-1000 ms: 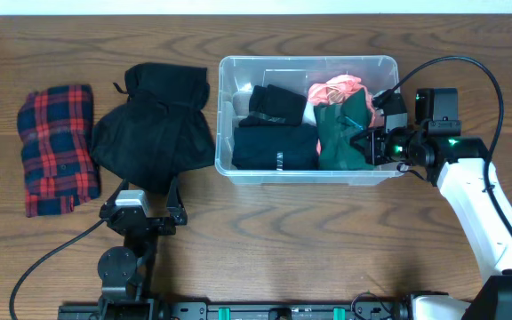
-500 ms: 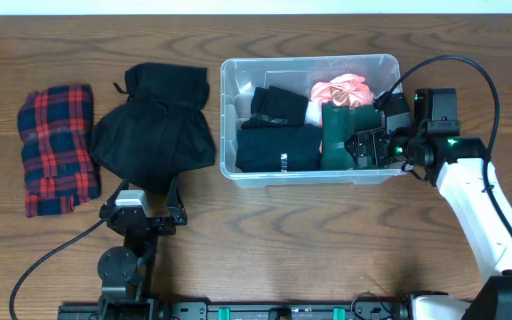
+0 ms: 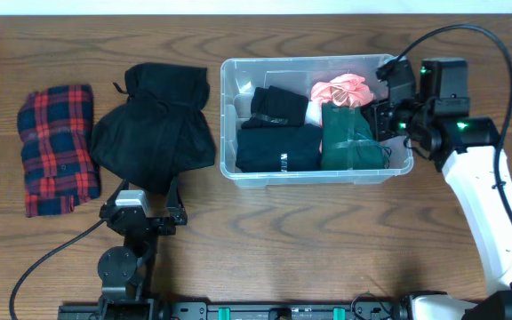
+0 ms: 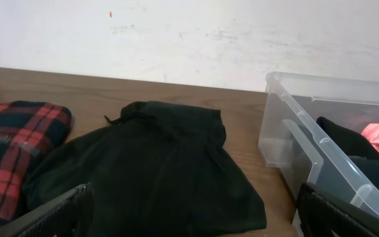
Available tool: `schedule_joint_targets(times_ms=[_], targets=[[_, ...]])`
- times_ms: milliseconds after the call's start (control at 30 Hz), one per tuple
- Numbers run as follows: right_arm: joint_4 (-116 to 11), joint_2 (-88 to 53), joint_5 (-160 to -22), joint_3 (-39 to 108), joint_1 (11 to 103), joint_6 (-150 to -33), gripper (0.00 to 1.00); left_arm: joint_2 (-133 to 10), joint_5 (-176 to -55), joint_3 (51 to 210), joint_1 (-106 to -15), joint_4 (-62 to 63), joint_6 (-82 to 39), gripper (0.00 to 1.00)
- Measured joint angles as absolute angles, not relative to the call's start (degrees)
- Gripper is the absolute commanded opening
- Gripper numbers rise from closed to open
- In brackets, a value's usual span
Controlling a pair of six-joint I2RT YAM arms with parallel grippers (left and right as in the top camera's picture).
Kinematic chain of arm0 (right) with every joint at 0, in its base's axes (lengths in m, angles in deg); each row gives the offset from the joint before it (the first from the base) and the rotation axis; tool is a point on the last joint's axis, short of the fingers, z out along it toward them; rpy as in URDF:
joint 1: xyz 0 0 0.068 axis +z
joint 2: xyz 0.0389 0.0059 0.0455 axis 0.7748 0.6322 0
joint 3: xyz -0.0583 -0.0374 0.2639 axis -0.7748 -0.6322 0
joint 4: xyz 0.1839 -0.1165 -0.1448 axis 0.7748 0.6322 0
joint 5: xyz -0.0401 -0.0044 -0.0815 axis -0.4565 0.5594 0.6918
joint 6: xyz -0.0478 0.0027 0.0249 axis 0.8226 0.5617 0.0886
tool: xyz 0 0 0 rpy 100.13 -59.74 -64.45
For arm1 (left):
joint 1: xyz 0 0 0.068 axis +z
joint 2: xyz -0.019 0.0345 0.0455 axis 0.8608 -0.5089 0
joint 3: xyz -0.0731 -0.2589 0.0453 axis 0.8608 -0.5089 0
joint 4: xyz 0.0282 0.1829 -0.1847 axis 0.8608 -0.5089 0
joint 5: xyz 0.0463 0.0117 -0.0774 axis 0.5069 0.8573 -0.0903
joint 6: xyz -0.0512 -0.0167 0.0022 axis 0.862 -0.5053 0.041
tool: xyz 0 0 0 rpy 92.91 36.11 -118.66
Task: Pack container
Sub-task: 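Release the green garment and press it flat in the bin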
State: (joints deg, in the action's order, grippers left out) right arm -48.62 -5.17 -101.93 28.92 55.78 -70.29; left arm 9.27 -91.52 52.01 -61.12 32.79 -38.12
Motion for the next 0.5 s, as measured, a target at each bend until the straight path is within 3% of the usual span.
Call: schedule_joint_targets(times_ms=[500], targets=[[-51.2, 10.8, -92.9, 28.9, 59.0, -69.2, 0.01, 9.3, -91.5, 52.0, -61.1, 32.8, -38.1, 0.98]])
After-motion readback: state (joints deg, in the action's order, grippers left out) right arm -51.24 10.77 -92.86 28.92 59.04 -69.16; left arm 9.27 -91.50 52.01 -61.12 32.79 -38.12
